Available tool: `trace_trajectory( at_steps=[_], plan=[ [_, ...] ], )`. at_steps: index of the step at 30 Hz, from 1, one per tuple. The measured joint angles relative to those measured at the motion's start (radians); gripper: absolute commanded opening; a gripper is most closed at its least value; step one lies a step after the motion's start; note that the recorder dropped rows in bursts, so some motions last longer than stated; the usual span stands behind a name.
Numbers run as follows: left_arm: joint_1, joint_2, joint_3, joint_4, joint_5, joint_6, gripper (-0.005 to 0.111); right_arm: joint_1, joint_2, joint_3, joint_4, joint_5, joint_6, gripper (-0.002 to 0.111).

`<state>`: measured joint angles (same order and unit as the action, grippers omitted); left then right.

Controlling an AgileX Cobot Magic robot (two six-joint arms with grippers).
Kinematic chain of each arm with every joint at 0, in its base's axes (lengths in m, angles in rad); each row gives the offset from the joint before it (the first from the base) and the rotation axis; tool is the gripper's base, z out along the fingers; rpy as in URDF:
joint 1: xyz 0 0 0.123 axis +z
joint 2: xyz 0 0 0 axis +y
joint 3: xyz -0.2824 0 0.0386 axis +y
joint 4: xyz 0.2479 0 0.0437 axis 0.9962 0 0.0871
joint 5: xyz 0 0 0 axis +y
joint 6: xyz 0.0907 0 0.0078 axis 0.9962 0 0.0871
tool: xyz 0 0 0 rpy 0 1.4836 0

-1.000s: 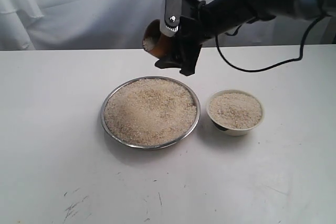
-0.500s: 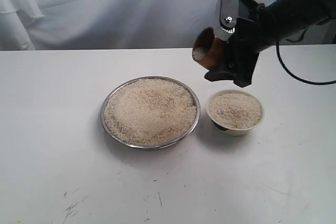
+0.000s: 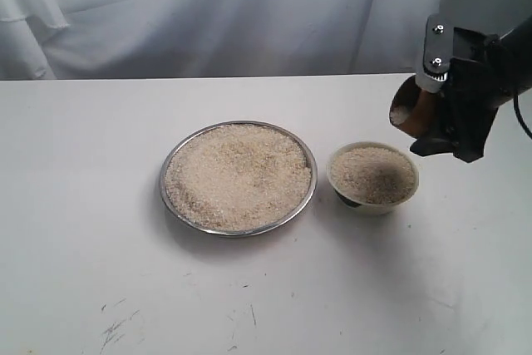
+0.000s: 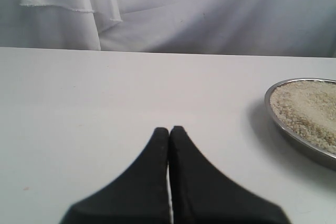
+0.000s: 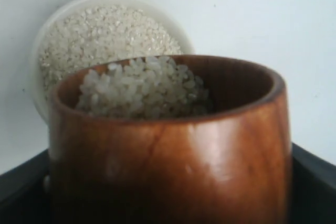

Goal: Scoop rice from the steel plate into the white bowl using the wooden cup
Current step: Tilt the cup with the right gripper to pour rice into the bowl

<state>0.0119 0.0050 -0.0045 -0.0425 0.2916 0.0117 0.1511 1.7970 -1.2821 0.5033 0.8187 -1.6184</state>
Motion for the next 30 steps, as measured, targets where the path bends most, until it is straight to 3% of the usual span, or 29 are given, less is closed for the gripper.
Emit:
trace_trajectory(
  at_steps=[10,20,30],
  plan=[
    [0.0,0.0,0.0,0.0,0.0,0.0,0.0,0.032,-0.027,0.066,-0.093,-0.075,0.051,0.0],
    [0.0,0.0,0.0,0.0,0.0,0.0,0.0,0.146,-0.033,0.068,-0.326,-0.147,0.272,0.0],
    [0.0,0.0,0.0,0.0,0.0,0.0,0.0,0.188,-0.033,0.068,-0.463,-0.165,0.4,0.0]
  ],
)
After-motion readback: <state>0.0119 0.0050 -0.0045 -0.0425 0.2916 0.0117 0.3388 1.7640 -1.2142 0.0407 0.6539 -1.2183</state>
